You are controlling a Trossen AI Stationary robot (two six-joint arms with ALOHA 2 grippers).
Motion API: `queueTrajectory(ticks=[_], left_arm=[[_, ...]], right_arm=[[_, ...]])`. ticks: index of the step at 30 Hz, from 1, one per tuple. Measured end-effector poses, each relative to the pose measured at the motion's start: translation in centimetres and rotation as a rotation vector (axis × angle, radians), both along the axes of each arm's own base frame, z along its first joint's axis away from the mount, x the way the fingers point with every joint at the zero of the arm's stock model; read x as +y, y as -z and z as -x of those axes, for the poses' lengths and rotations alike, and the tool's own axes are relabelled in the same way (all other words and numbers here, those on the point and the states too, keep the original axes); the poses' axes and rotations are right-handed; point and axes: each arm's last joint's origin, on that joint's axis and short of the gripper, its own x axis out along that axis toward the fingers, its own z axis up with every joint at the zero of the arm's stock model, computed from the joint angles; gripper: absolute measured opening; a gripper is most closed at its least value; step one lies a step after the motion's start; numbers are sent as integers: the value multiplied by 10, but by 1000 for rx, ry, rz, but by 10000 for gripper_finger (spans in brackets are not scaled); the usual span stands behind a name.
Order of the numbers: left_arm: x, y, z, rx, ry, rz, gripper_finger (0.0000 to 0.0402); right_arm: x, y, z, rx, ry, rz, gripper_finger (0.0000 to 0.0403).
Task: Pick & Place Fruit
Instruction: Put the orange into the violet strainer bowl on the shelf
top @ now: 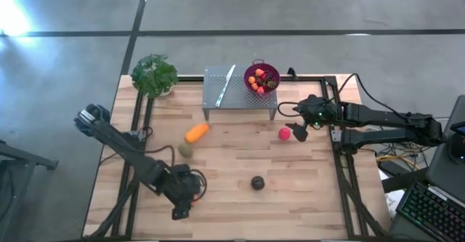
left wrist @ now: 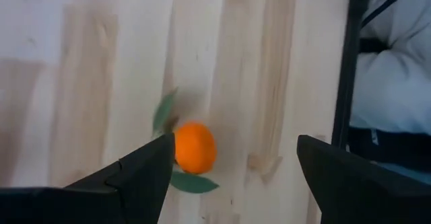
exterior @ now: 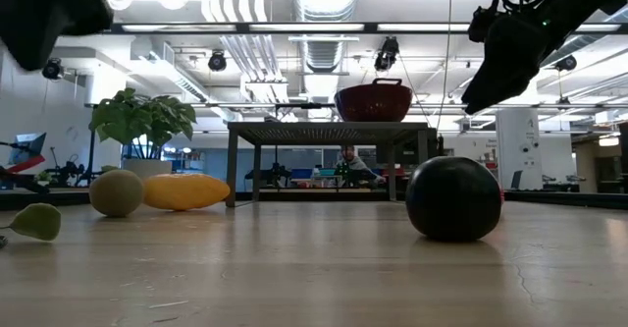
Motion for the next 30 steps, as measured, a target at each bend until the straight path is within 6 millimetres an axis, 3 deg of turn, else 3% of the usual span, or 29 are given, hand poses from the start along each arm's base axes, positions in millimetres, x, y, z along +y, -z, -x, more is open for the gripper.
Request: queueTrajectory(ticks=[13,30], left_arm=[[-13,41,-13,176,-30,-14,316],[-7,72,-10,268,-52,-110,313]], right_arm=[[0,0,0,4,-6,9,373],[0,0,0,1,4,10,373]])
